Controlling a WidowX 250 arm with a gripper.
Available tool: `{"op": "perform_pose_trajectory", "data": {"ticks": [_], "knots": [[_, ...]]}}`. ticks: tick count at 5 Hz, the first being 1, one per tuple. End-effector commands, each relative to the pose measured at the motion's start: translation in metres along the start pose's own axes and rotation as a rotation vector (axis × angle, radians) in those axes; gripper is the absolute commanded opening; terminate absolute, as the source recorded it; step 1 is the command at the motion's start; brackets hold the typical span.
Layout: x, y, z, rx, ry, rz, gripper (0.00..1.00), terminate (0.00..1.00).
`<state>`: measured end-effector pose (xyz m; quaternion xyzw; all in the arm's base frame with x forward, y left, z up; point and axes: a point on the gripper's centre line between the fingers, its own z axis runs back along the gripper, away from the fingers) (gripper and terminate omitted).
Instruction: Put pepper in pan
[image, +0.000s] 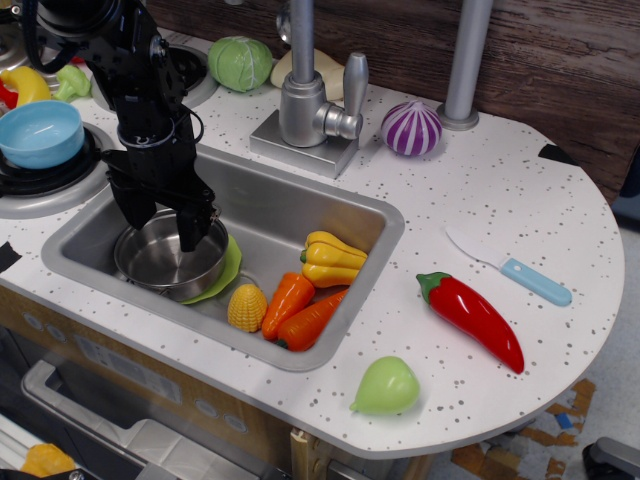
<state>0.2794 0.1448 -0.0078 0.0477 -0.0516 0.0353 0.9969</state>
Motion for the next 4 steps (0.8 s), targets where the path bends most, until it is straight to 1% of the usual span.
{"op": "perform_pose_trajectory", "data": {"ticks": [1,2,3,4], "knots": [[0.0,0.0,0.0,0.0,0.0,0.0,1.0,0.0],[0.003,-0.036,0.034,0.04,0.013,0.138,1.0,0.0],[0.008,-0.08,0.082,0.093,0.046,0.303,1.0,0.0],[0.015,-0.125,0.111,0.064,0.091,0.449,1.0,0.0]]}}
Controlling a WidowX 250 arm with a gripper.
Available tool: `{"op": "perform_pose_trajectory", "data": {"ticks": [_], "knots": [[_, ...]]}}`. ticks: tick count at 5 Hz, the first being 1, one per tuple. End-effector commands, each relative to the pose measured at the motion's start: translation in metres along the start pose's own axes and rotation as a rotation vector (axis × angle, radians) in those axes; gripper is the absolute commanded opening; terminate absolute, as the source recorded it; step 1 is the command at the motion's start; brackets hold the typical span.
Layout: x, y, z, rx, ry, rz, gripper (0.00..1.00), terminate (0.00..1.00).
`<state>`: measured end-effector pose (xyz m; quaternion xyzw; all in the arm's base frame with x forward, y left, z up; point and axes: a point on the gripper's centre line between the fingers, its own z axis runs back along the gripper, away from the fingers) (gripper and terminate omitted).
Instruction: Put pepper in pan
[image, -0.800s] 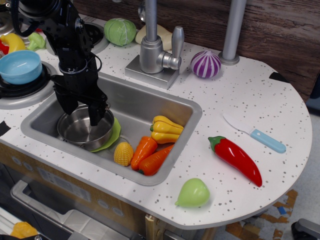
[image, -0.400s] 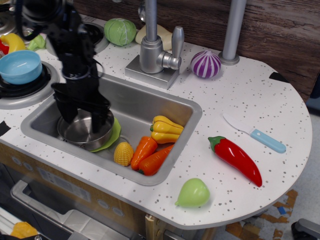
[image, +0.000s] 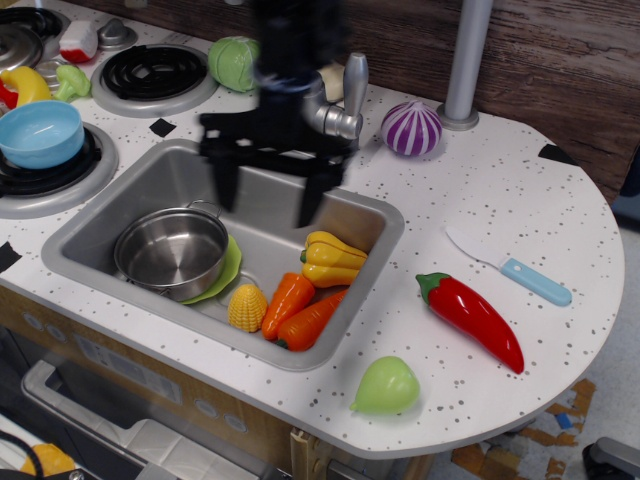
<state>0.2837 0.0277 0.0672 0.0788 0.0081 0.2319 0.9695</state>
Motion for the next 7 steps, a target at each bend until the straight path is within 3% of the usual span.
{"op": "perform_pose_trajectory", "data": {"ticks": [1,3,4,5,6,7], "knots": [[-0.007,-0.059,0.043,-0.109,0.033,0.295,1.0,0.0],[-0.043,-0.15,0.011,-0.181,0.043,0.457,1.0,0.0],[-0.052,-0.158,-0.002,-0.135,0.021,0.493,1.0,0.0],[-0.056,-0.158,-0.021,-0.141,-0.01,0.518,1.0,0.0],[-0.052,-0.155,-0.032,-0.143,-0.018,0.542,0.0,0.0],[-0.046,-0.147,-0.028,-0.114,-0.026,0.52,0.0,0.0]]}}
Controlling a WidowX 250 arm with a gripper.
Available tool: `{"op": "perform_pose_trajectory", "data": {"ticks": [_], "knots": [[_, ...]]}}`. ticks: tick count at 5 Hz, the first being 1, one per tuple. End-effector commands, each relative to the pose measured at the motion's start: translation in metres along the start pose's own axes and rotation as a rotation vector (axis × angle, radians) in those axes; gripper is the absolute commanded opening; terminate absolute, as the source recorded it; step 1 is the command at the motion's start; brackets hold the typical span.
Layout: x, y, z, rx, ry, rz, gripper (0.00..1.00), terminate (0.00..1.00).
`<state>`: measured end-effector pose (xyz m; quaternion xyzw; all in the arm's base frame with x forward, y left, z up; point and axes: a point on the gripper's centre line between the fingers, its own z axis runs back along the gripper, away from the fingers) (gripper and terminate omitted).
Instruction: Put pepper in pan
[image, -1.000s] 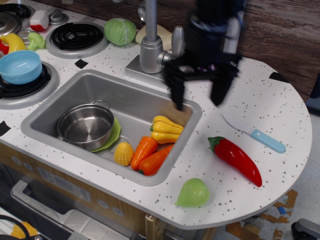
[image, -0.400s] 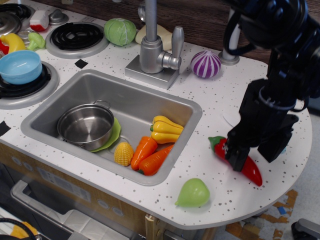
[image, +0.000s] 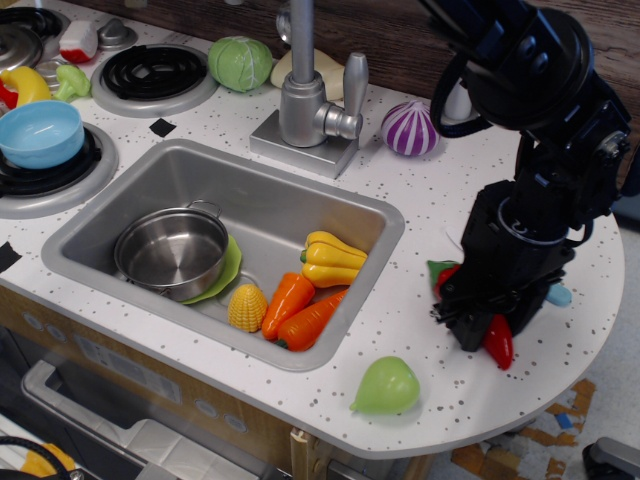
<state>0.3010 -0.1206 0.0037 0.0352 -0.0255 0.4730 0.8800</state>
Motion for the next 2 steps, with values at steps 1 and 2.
{"op": "perform_pose_trajectory", "data": {"ticks": [1,2], "knots": [[0.028,0.009,0.039,0.078,-0.085,-0.027,0.0,0.0],[0.065,0.037,0.058,0.184,-0.196,-0.115,0.0,0.0]]}}
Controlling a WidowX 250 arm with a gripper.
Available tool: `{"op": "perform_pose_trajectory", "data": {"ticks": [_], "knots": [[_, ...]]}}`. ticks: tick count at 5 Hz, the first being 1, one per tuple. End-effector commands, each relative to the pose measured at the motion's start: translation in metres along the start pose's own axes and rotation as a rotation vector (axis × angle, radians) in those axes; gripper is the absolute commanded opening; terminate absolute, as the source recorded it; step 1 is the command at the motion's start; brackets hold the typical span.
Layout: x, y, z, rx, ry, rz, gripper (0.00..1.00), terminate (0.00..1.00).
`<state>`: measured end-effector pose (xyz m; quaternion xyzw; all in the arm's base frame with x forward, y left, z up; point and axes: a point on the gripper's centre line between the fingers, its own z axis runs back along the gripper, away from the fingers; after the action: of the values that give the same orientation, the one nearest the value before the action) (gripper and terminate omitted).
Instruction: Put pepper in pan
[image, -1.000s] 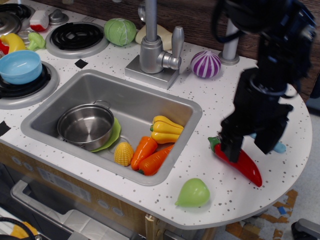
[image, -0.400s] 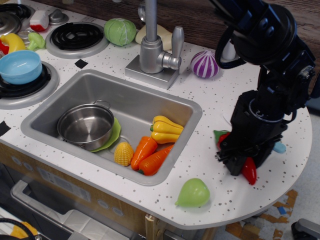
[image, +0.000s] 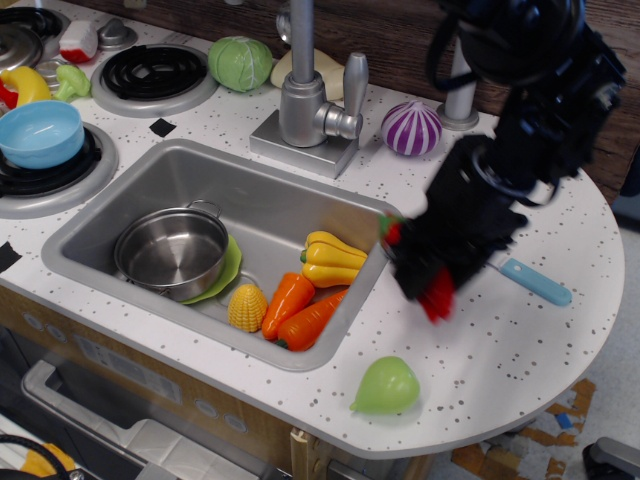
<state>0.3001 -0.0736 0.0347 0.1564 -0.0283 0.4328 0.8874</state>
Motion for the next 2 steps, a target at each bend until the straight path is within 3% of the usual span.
{"op": "perform_pose_trajectory", "data": {"ticks": [1,2], "knots": [[0.06,0.052,0.022,0.019,-0.136,-0.168,0.0,0.0],[0.091,0.084,-0.006,-0.007,-0.16,-0.328,0.0,0.0]]}}
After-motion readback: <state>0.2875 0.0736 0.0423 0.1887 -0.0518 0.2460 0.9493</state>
